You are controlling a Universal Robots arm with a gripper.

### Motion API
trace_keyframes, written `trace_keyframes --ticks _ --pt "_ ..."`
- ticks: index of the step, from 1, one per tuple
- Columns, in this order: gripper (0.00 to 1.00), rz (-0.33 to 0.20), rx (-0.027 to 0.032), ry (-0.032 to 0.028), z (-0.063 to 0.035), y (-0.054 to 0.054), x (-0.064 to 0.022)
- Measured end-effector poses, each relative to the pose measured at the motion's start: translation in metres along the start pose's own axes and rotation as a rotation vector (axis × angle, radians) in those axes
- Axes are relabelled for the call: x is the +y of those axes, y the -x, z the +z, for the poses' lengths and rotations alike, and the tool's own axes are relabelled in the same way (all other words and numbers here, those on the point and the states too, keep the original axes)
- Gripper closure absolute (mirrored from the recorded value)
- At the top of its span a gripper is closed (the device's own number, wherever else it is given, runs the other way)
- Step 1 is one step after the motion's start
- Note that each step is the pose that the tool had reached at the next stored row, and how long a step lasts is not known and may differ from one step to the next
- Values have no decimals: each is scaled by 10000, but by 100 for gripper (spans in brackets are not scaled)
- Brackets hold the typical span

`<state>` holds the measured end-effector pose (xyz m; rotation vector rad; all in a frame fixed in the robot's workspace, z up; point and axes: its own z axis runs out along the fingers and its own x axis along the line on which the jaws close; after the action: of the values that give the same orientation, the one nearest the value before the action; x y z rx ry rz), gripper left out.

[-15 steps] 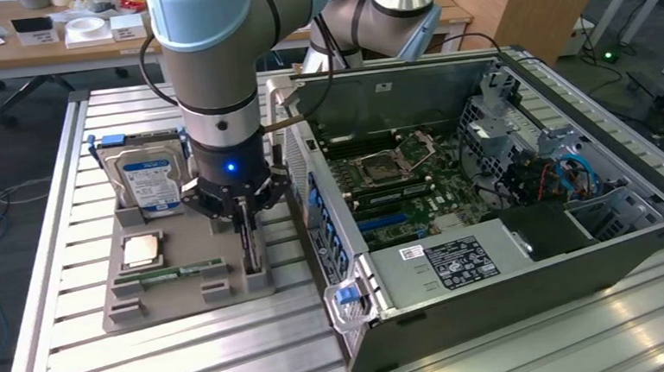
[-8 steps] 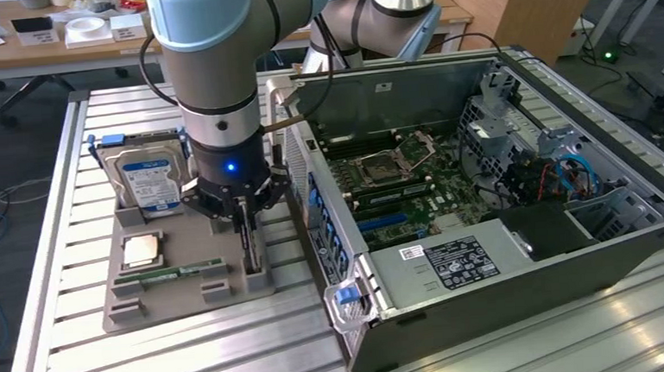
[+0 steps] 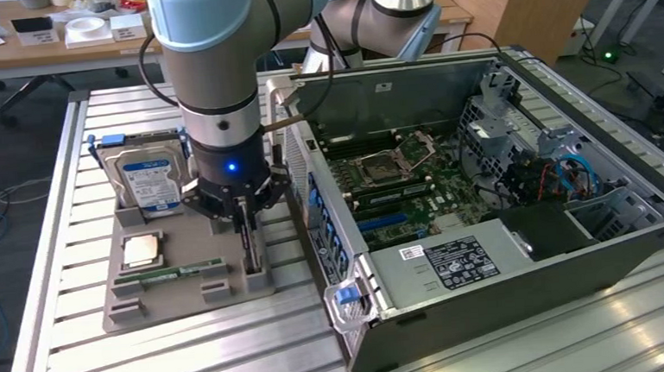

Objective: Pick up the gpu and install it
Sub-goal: 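Pick up the gpu and move the gpu toward the slot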

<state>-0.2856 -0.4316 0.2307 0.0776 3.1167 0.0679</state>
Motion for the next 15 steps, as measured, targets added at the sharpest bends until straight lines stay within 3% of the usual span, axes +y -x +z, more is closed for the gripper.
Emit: trace_keyframes --ticks 10,15 --pt "74 -10 -9 12 -9 1 2" --pt "74 -9 -2 2 -95 3 5"
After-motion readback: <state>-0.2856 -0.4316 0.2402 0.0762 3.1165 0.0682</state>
